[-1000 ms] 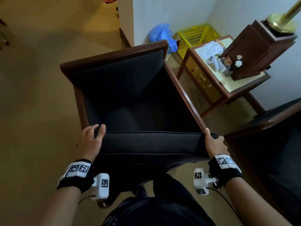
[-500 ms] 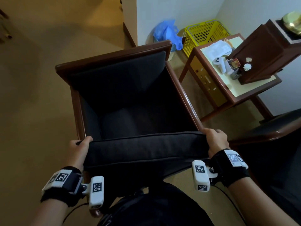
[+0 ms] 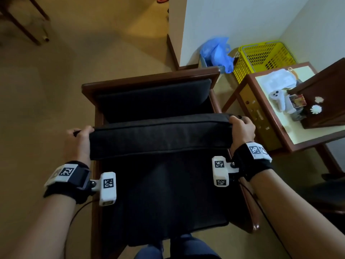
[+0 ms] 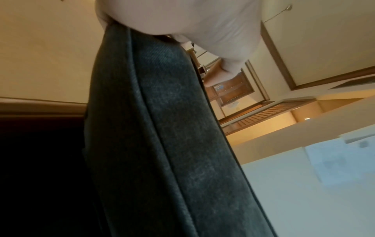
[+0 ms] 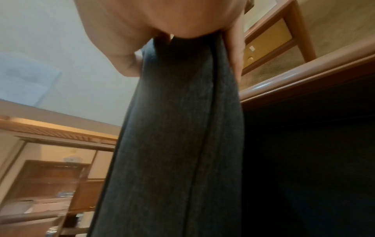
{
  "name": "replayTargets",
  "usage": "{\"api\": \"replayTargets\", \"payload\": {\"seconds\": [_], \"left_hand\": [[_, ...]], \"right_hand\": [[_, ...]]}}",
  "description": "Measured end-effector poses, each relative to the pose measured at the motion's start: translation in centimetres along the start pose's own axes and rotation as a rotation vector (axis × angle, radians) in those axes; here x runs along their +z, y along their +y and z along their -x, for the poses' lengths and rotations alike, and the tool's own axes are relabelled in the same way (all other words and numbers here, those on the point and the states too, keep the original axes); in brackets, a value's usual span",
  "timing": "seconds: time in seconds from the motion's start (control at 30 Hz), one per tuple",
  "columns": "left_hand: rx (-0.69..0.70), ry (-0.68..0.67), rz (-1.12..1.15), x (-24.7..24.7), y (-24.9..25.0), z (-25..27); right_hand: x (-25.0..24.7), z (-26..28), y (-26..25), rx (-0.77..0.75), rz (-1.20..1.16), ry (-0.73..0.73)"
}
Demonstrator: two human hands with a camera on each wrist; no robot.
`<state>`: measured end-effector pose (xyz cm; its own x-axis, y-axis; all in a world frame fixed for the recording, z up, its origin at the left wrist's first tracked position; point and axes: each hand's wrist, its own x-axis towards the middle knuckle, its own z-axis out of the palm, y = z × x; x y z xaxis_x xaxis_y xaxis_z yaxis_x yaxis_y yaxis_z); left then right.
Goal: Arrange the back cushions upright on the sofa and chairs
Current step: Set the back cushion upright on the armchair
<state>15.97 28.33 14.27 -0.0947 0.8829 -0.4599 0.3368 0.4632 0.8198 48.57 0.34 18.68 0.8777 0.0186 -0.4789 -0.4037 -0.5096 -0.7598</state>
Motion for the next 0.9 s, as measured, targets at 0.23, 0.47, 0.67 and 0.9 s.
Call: {"api": "replayTargets", "payload": {"seconds": [0.23,0.47,0.67,0.9], "left_hand": [[-0.012,-0.11,-0.031,2.6,-4.5,0.5],[-0.427,-0.103,0.126,2.0,-8.5,1.1],[-0.379,-0.039,0.285,4.0,-6.4,-1.0],[-0.094,-0.091,0.202,8.3,-1.0,-2.9]], "right_hand": [[4.7,-4.5,0.4,0.047,0.156,-0.098],[3.9,-5.7,6.4,0.093,-0.161,-0.175],[5.5,-6.5,5.3,0.183,-0.186,-0.148],[9.8,-10.0,-2.5,0.073,0.001,-0.2]]}}
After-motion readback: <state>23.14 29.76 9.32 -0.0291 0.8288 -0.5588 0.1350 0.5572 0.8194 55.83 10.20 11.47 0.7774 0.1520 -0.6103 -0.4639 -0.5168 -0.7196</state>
